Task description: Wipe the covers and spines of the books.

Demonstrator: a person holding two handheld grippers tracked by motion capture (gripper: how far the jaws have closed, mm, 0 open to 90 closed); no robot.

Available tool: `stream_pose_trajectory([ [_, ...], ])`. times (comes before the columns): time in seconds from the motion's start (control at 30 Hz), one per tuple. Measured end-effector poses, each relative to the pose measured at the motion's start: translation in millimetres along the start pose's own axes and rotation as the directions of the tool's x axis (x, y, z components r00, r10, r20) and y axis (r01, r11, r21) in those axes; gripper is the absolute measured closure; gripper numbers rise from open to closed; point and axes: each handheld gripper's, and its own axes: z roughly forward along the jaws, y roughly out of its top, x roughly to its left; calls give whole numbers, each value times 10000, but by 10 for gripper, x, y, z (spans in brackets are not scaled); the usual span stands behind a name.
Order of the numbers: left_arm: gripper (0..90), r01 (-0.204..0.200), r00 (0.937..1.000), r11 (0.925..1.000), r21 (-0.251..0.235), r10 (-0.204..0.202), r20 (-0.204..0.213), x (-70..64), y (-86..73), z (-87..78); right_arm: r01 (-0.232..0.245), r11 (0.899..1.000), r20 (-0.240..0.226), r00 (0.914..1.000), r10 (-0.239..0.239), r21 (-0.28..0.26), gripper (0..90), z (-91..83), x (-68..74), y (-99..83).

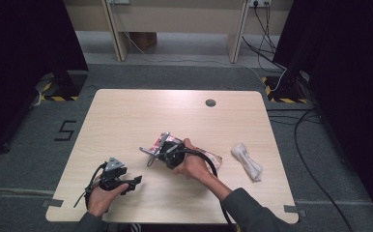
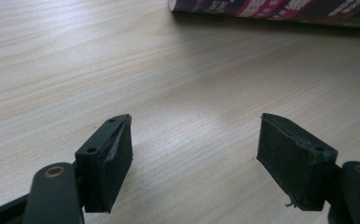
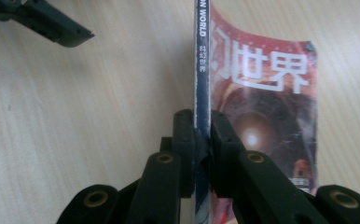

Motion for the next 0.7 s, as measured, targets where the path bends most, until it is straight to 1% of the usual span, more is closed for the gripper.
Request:
stream_pose_trajectory([
  [0.03,259,0,10000,10000,0,0,0,0,0,0,0,10000,0,10000,0,0,829,0,0,0],
  [0.07,257,14,10000,10000,-13,-14,20,23,-17,-34,125,9999,-51,9999,-125,-55,821,28,33,-20],
  [0.1,254,14,10000,10000,-13,-14,20,23,-17,-34,119,9999,-99,9999,-120,-85,817,46,45,-31],
  [0.13,253,115,9999,9999,-121,-115,18,54,-35,-64,71,10000,-143,9999,-72,-67,813,61,58,-42],
  [0.27,253,218,9997,9996,-158,-219,-77,85,-39,-100,-135,9998,-343,9993,129,-156,786,101,93,-73],
  [0.3,253,218,9997,9996,-158,-219,-77,85,-39,-100,-135,9998,-343,9993,129,-156,786,101,93,-73],
  [0.33,253,210,9998,9996,-172,-211,-56,80,-44,-97,-126,9997,-497,9987,116,-201,773,115,98,-102],
  [0.37,253,163,9999,9998,-140,-164,-36,72,-42,-93,-357,9992,-564,9978,346,-189,765,118,115,-113],
  [0.4,253,136,9999,9998,-136,-137,-15,64,-41,-88,-326,9991,-669,9973,307,-270,750,126,110,-132],
  [0.43,253,136,9999,9998,-136,-137,-15,64,-41,-88,-476,9983,-787,9959,449,-329,737,133,113,-152],
  [0.47,253,127,9999,9999,-106,-127,20,53,-46,-82,-504,9981,-845,9953,471,-362,730,145,118,-174],
  [0.57,252,133,9999,9999,-88,-133,14,49,-45,-84,-572,9979,-949,9940,541,-305,690,184,150,-229],
  [0.6,251,133,9999,9999,-88,-133,14,49,-45,-84,-698,9971,-1104,9917,658,-320,677,194,160,-251],
  [0.67,250,160,9999,9998,-71,-160,11,50,-48,-85,-724,9963,-1209,9904,665,-457,664,202,159,-278],
  [0.7,250,152,9999,9999,-58,-152,-3,48,-49,-86,-698,9965,-1277,9898,636,-449,643,207,160,-291],
])
